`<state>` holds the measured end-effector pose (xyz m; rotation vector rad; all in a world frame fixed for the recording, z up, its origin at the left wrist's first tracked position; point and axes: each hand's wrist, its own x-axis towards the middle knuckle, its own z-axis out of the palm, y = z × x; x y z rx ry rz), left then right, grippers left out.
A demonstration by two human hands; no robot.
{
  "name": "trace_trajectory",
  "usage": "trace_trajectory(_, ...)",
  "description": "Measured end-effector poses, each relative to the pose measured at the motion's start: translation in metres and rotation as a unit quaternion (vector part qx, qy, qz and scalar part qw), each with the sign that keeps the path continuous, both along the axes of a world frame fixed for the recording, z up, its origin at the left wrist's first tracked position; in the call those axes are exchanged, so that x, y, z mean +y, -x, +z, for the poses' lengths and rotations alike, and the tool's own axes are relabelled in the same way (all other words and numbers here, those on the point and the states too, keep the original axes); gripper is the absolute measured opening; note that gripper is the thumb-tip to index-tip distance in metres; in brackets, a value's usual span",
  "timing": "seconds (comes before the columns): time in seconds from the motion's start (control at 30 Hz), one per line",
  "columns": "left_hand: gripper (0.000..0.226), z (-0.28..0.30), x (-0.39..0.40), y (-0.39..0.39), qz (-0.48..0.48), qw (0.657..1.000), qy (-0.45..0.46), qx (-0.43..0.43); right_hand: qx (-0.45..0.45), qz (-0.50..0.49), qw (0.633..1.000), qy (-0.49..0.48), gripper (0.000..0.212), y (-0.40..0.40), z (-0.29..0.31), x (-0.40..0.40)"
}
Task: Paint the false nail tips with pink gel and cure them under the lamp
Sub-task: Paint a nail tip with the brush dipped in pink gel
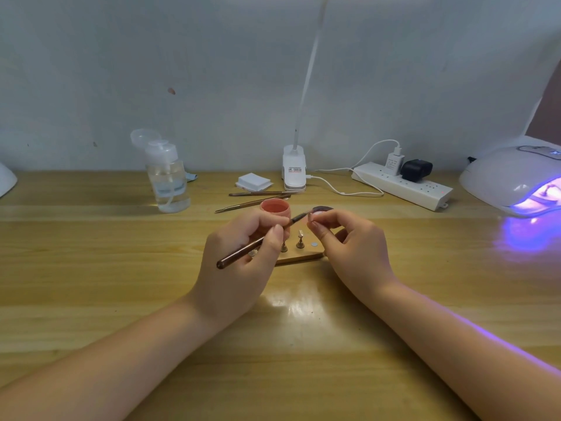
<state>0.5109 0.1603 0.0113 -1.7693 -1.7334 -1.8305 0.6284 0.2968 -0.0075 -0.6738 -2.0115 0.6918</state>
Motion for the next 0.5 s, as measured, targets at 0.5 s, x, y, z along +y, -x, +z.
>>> trace_trajectory(0.5,0.014,0.0020,-0.0030,0.0022,-0.018,1.000,0.004,-0.013,0.014,0.019,0.999,0.029,0.012,-0.0009,0.0011,-0.0008)
